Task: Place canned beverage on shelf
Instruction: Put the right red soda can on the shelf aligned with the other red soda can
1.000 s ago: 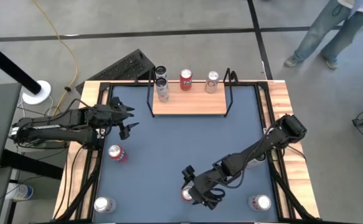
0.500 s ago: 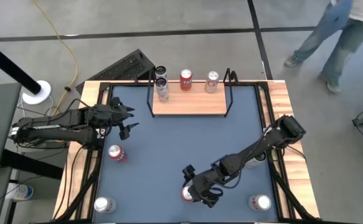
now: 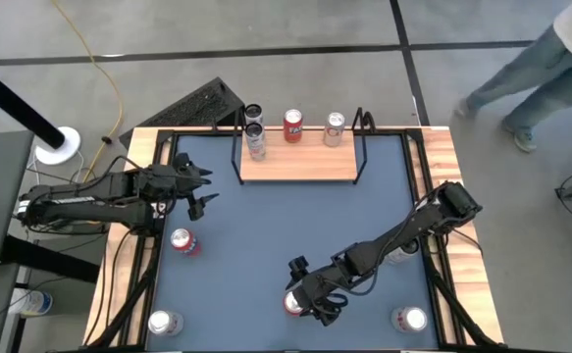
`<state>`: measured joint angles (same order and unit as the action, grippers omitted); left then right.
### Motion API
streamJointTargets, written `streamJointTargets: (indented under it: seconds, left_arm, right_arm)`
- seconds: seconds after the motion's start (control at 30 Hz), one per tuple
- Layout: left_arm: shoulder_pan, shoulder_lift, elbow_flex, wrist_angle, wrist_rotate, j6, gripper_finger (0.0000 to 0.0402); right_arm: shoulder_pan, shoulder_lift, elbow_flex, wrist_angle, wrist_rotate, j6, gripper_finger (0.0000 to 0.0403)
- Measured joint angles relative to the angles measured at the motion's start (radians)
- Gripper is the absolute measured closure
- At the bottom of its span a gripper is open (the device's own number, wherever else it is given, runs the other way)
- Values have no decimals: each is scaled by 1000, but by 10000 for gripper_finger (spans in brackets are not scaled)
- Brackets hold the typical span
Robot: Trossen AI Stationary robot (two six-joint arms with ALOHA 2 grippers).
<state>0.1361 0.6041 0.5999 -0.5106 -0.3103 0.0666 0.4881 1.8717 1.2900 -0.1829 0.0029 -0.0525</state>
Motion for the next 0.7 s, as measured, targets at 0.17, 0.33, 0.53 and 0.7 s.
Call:
streamJointTargets:
  seconds: [0.17, 0.33, 0.53, 0.7]
  left_arm:
    - [0, 0, 0, 0, 0, 0, 83]
    - [0, 0, 0, 0, 0, 0, 83]
    - [0, 0, 0, 0, 0, 0, 83]
    - [0, 0, 0, 0, 0, 0, 83]
  right_arm:
    - [2, 0, -4, -1, -1, -14, 50]
    - [2, 0, -4, -3, -8, -33, 81]
    - [2, 0, -4, -3, -27, -38, 120]
    - [2, 0, -4, -3, -31, -80, 125]
